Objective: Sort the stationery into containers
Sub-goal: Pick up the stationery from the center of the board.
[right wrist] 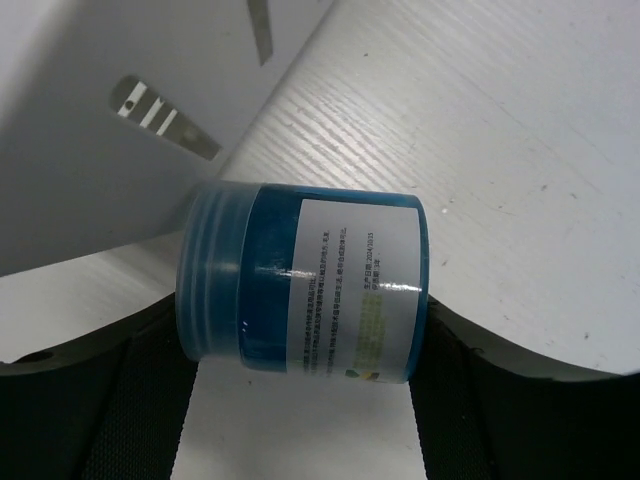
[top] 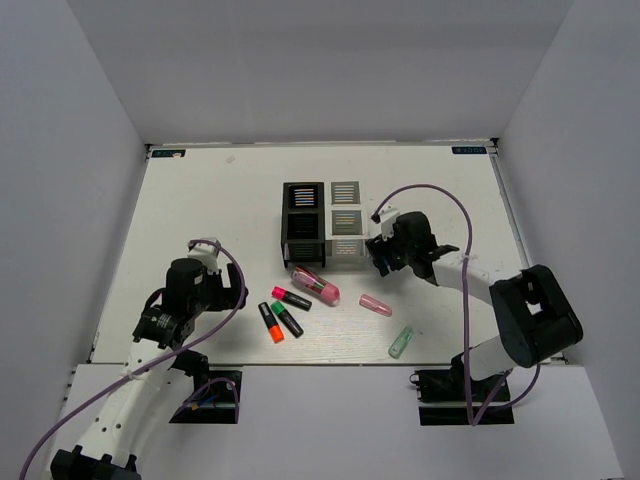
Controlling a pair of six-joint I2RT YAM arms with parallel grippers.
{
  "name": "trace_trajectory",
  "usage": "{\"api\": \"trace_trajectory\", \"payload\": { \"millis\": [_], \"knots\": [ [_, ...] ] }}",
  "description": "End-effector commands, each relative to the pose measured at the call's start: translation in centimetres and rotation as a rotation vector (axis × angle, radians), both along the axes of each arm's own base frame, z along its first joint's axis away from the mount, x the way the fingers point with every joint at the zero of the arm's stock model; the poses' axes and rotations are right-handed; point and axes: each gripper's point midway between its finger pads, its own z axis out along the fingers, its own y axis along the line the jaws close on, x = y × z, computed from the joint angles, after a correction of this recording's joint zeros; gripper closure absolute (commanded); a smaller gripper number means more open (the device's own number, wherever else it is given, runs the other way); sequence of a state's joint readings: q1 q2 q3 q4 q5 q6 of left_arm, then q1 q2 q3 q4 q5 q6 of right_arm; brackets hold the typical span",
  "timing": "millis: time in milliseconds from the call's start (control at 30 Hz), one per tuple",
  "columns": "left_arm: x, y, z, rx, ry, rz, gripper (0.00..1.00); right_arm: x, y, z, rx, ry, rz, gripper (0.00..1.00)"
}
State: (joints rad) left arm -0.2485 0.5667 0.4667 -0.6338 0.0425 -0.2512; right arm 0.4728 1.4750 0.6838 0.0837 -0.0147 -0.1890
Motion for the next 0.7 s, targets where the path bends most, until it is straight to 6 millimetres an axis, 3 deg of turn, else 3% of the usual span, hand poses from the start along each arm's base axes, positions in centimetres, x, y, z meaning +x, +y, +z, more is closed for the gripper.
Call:
{"api": "trace_trajectory", "payload": {
  "millis": [0,33,100,167,200,233,267,300,333,367,400,433,467,500,567,600,633,667],
  "knots": [
    [0.3,-0.1,1.5,-0.007,-0.036,-0.009,0.01,1.9,-0.7,1.5,-0.021,-0.116,-0.080,1.00],
    [0.3,-0.1,1.5,-0.006,-0.036,-0.012,0.01,1.9,-0.9,2.4,-0.014,-0.135,-0.088,1.00],
    [0.4,-0.3,1.7,-0.015,-0.043,-0.019,0.03,0.6,-1.6,1.9,-0.044,-0.094,-0.085,1.00],
    [0.3,-1.0,1.8,-0.040,-0.050,-0.053,0.11,-0.6,-2.6,2.9,-0.061,-0.103,-0.077,1.00],
    [0.3,-1.2,2.0,-0.047,-0.056,-0.062,0.16,-1.0,-2.3,3.3,-0.041,-0.093,-0.055,1.00],
    [0.2,-2.0,2.3,-0.076,-0.063,-0.099,0.30,-2.2,-2.7,4.5,-0.040,-0.086,-0.042,1.00],
    [0.1,-2.3,2.3,-0.089,-0.065,-0.110,0.37,-2.7,-2.6,5.1,-0.037,-0.073,-0.025,1.00],
    [0.2,-2.5,2.4,-0.109,-0.071,-0.110,0.47,-5.8,-1.7,4.6,-0.005,0.055,0.077,1.00],
    [0.3,-3.3,3.1,-0.142,-0.094,-0.137,0.56,-6.7,-1.2,5.9,0.012,0.047,0.146,1.00],
    [0.1,-4.0,3.3,-0.184,-0.087,-0.158,0.64,-8.2,0.8,8.3,0.092,0.036,0.301,1.00],
    [0.5,-4.7,4.3,-0.229,-0.103,-0.159,0.64,-12.9,1.8,9.2,0.175,0.171,0.451,1.00],
    [-0.2,-6.1,5.1,-0.293,-0.090,-0.228,0.61,-14.0,2.4,10.7,0.189,0.125,0.602,1.00],
    [-0.3,-6.9,5.8,-0.361,-0.052,-0.214,0.38,-16.2,3.4,11.9,0.254,0.101,0.772,1.00],
    [0.0,-7.5,6.7,-0.398,-0.040,-0.222,0.28,-18.4,3.9,13.9,0.317,0.066,0.894,1.00],
    [-0.9,-10.1,8.4,-0.530,0.024,-0.312,0.13,-20.3,4.7,15.9,0.413,0.076,1.001,1.00],
    [-0.6,-11.0,9.2,-0.589,0.044,-0.309,0.01,-20.4,5.3,16.1,0.435,0.020,1.117,1.00],
    [-0.6,-11.8,10.5,-0.628,0.032,-0.349,0.01,-20.1,5.8,17.3,0.440,-0.033,1.155,1.00],
    [-0.7,-13.1,10.5,-0.672,0.098,-0.354,0.00,-19.5,6.4,17.5,0.448,-0.078,1.197,1.00]
  ]
}}
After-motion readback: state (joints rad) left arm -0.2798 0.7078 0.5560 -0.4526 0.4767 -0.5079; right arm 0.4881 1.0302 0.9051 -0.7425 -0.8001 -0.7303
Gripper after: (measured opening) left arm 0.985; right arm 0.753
